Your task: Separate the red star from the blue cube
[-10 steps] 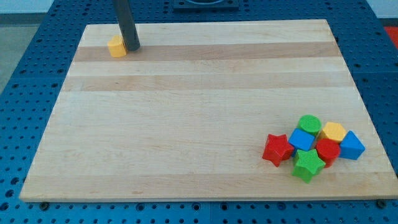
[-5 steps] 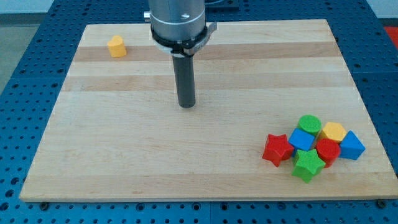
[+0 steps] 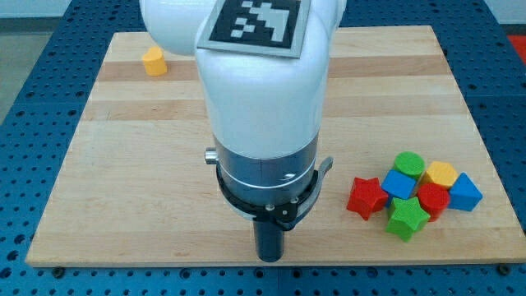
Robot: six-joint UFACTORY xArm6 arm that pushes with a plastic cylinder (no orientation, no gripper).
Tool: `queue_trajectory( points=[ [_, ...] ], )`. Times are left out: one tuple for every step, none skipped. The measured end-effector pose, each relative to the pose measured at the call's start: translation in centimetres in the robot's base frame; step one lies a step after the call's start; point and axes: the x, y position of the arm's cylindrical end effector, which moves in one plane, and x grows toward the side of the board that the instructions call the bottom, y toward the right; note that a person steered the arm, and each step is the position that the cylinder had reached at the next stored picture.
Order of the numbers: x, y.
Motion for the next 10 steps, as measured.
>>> queue_trajectory(
  points=[
    [0.2, 3.1],
    [0.0, 6.5],
    [0.1, 9.3],
    [0.0, 11.5],
    [0.0, 11.6],
    [0.1, 12.6],
    [0.1, 14.0],
    [0.0, 14.0],
    [-7.9, 14.0],
    [-7.7, 14.0]
  ],
)
